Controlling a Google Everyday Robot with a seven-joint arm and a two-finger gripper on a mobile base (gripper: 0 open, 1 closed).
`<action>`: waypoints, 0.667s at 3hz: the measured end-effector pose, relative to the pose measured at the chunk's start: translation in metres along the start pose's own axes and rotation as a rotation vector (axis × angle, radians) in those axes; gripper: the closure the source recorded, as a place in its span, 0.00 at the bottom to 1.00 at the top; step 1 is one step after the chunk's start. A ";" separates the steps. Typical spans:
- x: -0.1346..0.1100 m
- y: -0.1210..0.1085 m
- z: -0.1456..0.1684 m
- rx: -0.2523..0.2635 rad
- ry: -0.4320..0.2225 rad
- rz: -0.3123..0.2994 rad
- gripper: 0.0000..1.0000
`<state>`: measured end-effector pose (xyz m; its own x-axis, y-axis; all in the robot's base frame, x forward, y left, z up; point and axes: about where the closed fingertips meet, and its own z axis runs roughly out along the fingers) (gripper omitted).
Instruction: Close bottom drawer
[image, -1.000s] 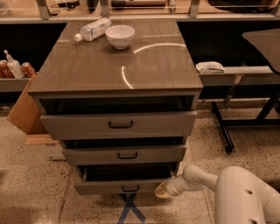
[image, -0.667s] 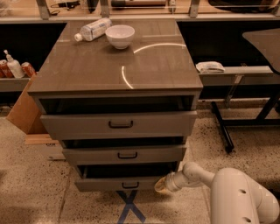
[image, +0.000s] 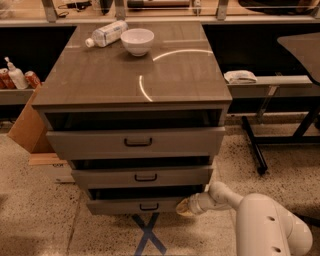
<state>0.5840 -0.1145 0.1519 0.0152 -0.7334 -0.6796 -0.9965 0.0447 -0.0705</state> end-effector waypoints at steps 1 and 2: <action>-0.001 -0.009 -0.002 0.024 -0.012 0.000 1.00; -0.002 -0.018 -0.002 0.049 -0.023 0.001 1.00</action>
Offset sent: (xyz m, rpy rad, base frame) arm 0.0333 -0.0063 0.0099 0.0324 -0.0644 -0.0577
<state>0.6021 -0.1153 0.1563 0.0171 -0.7178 -0.6961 -0.9913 0.0785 -0.1053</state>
